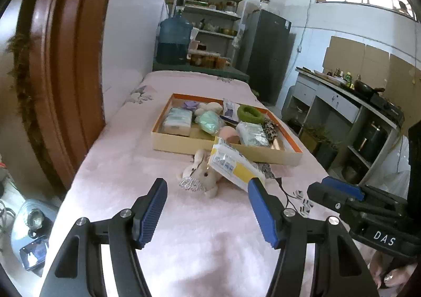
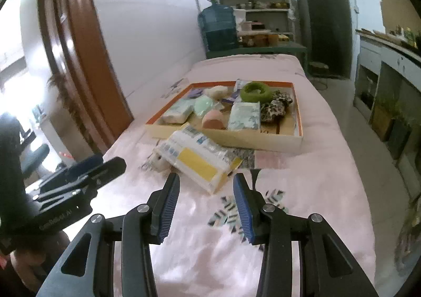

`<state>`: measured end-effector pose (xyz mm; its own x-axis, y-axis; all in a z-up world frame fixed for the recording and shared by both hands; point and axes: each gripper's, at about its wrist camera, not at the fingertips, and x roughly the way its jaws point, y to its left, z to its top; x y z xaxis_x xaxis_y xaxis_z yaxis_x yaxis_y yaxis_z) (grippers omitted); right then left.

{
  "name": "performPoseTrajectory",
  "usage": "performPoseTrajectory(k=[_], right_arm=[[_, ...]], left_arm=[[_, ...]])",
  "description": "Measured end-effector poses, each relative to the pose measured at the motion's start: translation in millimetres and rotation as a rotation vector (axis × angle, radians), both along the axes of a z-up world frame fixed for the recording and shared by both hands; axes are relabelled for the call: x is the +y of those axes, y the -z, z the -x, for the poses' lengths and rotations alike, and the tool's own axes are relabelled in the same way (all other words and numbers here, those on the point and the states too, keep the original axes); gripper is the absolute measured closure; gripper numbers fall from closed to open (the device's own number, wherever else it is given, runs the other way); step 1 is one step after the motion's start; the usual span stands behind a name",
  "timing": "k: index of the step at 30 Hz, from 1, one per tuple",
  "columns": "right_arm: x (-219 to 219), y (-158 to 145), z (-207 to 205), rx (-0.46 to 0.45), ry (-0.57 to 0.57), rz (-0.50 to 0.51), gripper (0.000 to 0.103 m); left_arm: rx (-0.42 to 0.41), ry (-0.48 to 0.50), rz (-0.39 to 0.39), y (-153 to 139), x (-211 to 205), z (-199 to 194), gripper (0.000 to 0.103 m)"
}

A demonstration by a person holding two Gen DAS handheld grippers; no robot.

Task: Organize soft objects
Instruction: 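Move both tools back from the box to the bunny plush and wipes pack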

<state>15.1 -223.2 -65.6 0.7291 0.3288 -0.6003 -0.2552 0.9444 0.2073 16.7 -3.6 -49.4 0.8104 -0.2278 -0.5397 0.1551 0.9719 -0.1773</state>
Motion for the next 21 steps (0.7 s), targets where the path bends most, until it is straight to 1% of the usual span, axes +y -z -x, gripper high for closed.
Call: performPoseTrajectory(k=[2, 9, 21], right_arm=[[1.9, 0.2, 10.4, 0.001, -0.013, 0.009, 0.059], [3.2, 0.7, 25.8, 0.022, -0.043, 0.022, 0.059], [14.8, -7.0, 26.4, 0.013, -0.094, 0.037, 0.059]], left_arm=[[-0.010, -0.005, -0.004, -2.2, 1.3, 8.6, 0.040], [-0.026, -0.012, -0.010, -7.2, 3.1, 23.7, 0.040], [-0.078, -0.046, -0.024, -20.4, 13.3, 41.8, 0.040]])
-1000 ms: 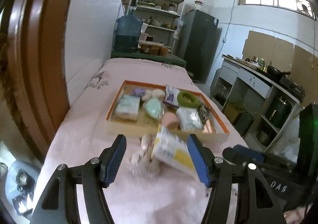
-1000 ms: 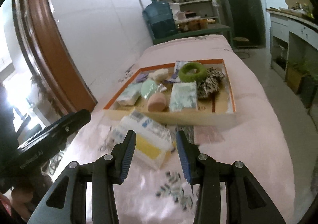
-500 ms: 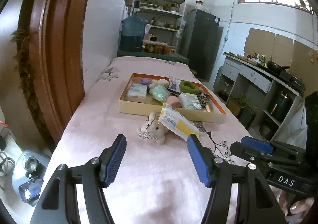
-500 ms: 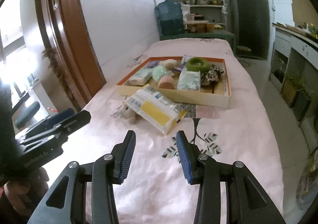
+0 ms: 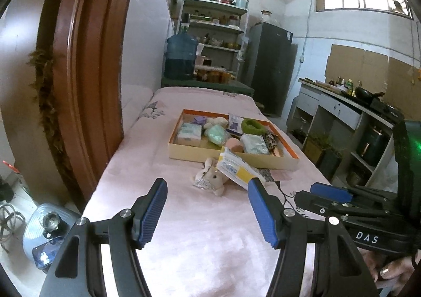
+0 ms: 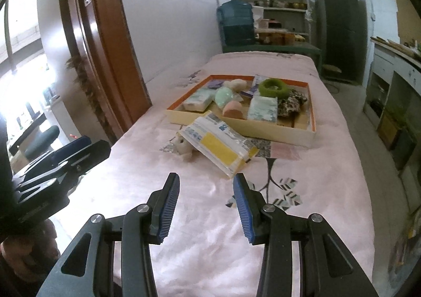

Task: Organize soft objects
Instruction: 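Move both tools back from the box to the bunny plush and wipes pack, then grasp the white bunny plush with the left tool while the right tool grasps the yellow wipes pack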

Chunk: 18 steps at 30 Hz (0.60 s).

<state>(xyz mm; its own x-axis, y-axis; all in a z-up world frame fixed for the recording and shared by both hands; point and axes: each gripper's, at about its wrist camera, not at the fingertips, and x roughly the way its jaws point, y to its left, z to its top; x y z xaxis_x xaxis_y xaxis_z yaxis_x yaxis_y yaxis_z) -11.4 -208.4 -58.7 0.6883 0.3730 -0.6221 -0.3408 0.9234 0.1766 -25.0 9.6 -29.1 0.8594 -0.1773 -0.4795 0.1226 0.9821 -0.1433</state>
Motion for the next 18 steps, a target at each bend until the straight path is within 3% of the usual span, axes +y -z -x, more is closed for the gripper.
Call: performPoseTrajectory(k=[4, 6, 10, 18], right_arm=[[8.5, -0.4, -3.3, -0.001, -0.021, 0.011, 0.058], [12.4, -0.3, -4.0, -0.002, -0.028, 0.020, 0.051], [17.3, -0.1, -5.0, -0.013, -0.045, 0.045, 0.047], [30.6, 20.1, -19.2, 0.005, -0.066, 0.173, 0.038]], left_arm=[[-0.005, -0.003, -0.001, -1.9, 1.5, -1.0, 0.040], [-0.004, 0.001, 0.001, -1.9, 1.1, -2.7, 0.040], [0.000, 0.007, 0.017, -0.3, 2.8, -6.6, 0.040], [0.054, 0.015, 0.054, 13.4, 7.7, -26.7, 0.040]])
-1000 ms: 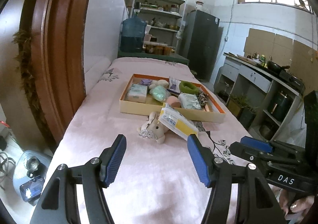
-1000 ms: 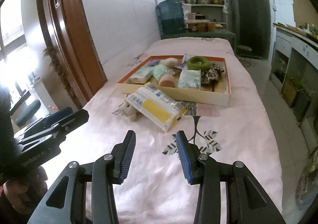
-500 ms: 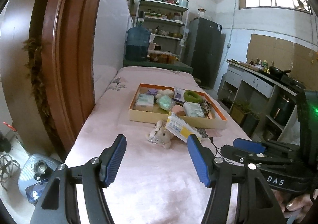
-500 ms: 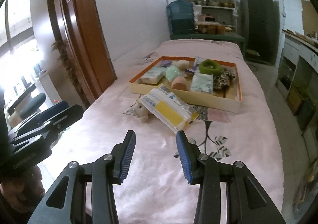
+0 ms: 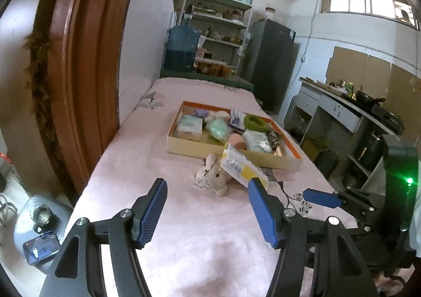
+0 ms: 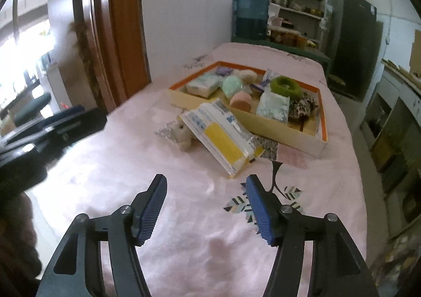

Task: Organize soft objects
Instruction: 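Grasp the white bunny plush with the left tool while the right tool grasps the yellow wipes pack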

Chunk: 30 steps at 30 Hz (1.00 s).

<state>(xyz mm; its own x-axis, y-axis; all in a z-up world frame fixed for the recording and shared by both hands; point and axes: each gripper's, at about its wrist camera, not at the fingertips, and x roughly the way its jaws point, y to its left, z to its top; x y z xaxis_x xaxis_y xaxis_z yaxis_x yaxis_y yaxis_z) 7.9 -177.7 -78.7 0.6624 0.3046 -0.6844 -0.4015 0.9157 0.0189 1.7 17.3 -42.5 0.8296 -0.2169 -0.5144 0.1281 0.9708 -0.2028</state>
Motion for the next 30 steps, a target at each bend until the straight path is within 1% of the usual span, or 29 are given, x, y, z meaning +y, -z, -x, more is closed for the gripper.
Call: performPoseTrajectory(k=[4, 9, 11, 19, 22, 26, 27, 28, 30], right_arm=[[4.4, 12.5, -16.2, 0.013, -0.003, 0.054, 0.037], [7.9, 21.4, -46.0, 0.033, -0.012, 0.093, 0.037], [13.5, 25.1, -58.3, 0.039, -0.024, 0.125, 0.037], [35.6, 43.0, -88.8, 0.006, -0.065, 0.266, 0.037], [37.9, 49.9, -94.4, 0.006, -0.083, 0.281, 0.037], [42.6, 54.3, -102.0, -0.034, -0.089, 0.309, 0.037], [43.6, 55.1, -103.6, -0.036, -0.090, 0.309, 0.039], [42.9, 56.5, -107.0, -0.033, -0.089, 0.304, 0.049], [41.9, 57.2, -111.7, -0.027, -0.079, 0.291, 0.054]], left_arm=[[0.025, 0.013, -0.007, 6.7, -2.6, -14.4, 0.040], [0.061, 0.020, -0.021, 13.7, -5.3, -35.1, 0.040], [0.079, 0.024, -0.025, 16.3, -6.1, -44.8, 0.040], [0.123, 0.083, -0.046, 26.1, -9.3, -71.6, 0.040], [0.136, 0.108, -0.048, 30.4, -12.5, -77.7, 0.040], [0.158, 0.149, -0.051, 37.7, -17.3, -85.0, 0.040], [0.163, 0.154, -0.051, 39.1, -18.3, -86.9, 0.040], [0.170, 0.159, -0.046, 40.7, -18.8, -89.1, 0.040], [0.178, 0.162, -0.037, 42.8, -18.1, -93.2, 0.040]])
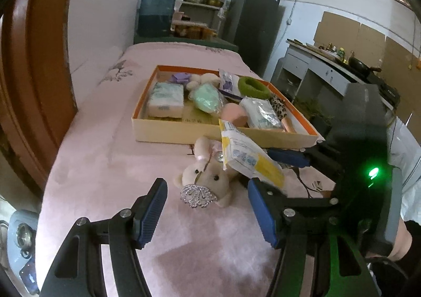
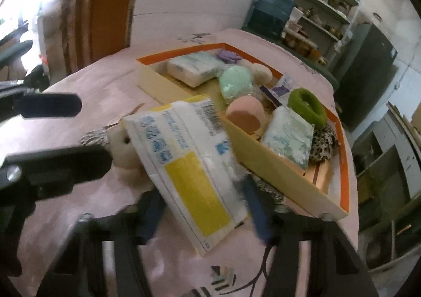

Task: Organize soft objects
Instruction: 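Grasp the white bunny plush with the left tool while the right tool grasps the yellow wipes pack, then carry the bunny plush and wipes pack over the box with both tools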

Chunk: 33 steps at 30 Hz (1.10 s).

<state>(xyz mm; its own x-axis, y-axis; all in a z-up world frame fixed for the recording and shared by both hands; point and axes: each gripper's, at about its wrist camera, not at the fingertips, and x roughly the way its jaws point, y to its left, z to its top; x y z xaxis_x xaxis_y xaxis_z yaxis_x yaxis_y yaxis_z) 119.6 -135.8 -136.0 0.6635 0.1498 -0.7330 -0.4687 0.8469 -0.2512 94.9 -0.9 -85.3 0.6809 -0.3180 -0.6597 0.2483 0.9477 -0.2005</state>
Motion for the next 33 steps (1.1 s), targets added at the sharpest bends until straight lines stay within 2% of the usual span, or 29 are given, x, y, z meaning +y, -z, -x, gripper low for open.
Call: performPoseTrajectory(k=[4, 7, 12, 14, 20, 21, 24, 28, 33], right_arm=[[-15.7, -5.7, -6.6, 0.016, 0.036, -0.087, 0.069], [-36.3, -14.6, -6.5, 0.020, 0.083, -0.174, 0.071], [-75.0, -28.0, -5.5, 0.084, 0.156, -0.363, 0.072], [-82.6, -29.6, -4.6, 0.101, 0.165, -0.401, 0.073], [-89.0, -30.9, -1.7, 0.111, 0.176, -0.430, 0.072], [-88.9, -30.7, -1.2, 0.111, 0.176, -0.429, 0.072], [-87.7, -29.7, 0.9, 0.111, 0.172, -0.427, 0.072], [-88.7, -29.6, 2.5, 0.115, 0.176, -0.434, 0.072], [-89.3, -31.9, 5.0, 0.116, 0.173, -0.442, 0.073]], left_arm=[[0.012, 0.031, 0.000, 2.5, -2.1, -9.9, 0.040], [0.018, 0.060, -0.019, 5.1, -6.4, -19.5, 0.040], [0.054, 0.089, -0.036, 15.2, -14.4, -40.5, 0.040], [0.069, 0.093, -0.047, 18.9, -17.2, -46.6, 0.040], [0.114, 0.104, -0.030, 29.7, -18.5, -54.0, 0.041], [0.126, 0.098, -0.029, 32.3, -17.7, -55.1, 0.048], [0.116, 0.078, -0.009, 31.2, -12.6, -53.8, 0.057], [0.098, 0.053, -0.002, 27.8, -10.3, -46.1, 0.060], [0.075, 0.011, 0.054, 18.2, -4.9, -34.6, 0.060]])
